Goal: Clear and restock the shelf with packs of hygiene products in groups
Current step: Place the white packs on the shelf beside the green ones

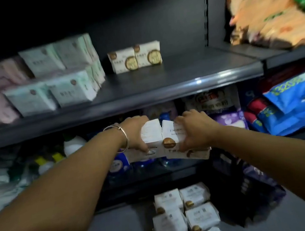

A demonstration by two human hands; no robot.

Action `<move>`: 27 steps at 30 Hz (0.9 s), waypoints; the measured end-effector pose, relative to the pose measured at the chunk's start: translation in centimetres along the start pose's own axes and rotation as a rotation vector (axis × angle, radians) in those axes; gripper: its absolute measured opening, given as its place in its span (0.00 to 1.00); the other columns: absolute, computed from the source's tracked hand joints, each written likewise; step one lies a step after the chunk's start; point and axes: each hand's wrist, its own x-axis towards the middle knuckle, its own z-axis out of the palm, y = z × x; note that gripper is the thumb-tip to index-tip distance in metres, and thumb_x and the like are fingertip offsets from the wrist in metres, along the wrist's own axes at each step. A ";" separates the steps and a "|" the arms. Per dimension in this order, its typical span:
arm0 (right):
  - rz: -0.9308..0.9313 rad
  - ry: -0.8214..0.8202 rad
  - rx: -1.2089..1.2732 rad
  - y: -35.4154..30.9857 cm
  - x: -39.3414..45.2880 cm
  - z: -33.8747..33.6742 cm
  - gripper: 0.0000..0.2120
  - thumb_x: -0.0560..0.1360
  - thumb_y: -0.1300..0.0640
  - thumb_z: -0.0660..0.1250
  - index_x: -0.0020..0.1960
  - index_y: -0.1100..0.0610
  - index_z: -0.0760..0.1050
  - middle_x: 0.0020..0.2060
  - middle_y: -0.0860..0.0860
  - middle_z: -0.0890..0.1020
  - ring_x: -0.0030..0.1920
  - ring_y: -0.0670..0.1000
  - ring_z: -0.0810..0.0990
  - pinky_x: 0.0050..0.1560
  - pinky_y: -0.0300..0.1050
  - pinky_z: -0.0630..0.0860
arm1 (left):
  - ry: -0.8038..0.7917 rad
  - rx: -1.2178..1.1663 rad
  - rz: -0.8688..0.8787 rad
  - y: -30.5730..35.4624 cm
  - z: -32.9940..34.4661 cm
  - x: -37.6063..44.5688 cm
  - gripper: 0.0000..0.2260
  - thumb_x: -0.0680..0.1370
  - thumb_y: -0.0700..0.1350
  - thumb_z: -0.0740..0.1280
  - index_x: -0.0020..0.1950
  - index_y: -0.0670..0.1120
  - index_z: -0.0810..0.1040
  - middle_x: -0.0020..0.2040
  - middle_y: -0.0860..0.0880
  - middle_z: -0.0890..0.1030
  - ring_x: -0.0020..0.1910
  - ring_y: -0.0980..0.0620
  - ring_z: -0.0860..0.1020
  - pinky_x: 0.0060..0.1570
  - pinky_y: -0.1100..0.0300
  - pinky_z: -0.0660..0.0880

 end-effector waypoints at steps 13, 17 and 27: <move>0.093 0.336 -0.164 1.3 3.1 -14.7 0.34 0.67 0.39 0.68 0.66 0.54 0.66 0.58 0.54 0.72 0.61 0.56 0.67 0.60 0.51 0.63 | 0.517 0.017 -0.025 0.8 -13.5 1.6 0.39 0.65 0.50 0.75 0.71 0.50 0.60 0.64 0.46 0.71 0.62 0.42 0.69 0.58 0.51 0.72; 0.106 0.360 -0.261 1.4 5.0 -16.3 0.35 0.68 0.36 0.66 0.68 0.55 0.65 0.59 0.55 0.71 0.61 0.57 0.67 0.62 0.52 0.63 | 0.690 -0.052 -0.132 0.9 -14.6 3.0 0.34 0.65 0.47 0.76 0.66 0.43 0.65 0.64 0.44 0.66 0.63 0.44 0.67 0.61 0.51 0.70; 0.107 0.435 -0.310 2.7 11.3 -17.0 0.35 0.70 0.32 0.61 0.67 0.54 0.65 0.59 0.54 0.71 0.60 0.56 0.68 0.60 0.53 0.64 | 0.673 -0.557 -0.132 -1.5 -16.4 7.9 0.28 0.66 0.55 0.76 0.60 0.47 0.70 0.63 0.48 0.67 0.57 0.51 0.71 0.53 0.58 0.71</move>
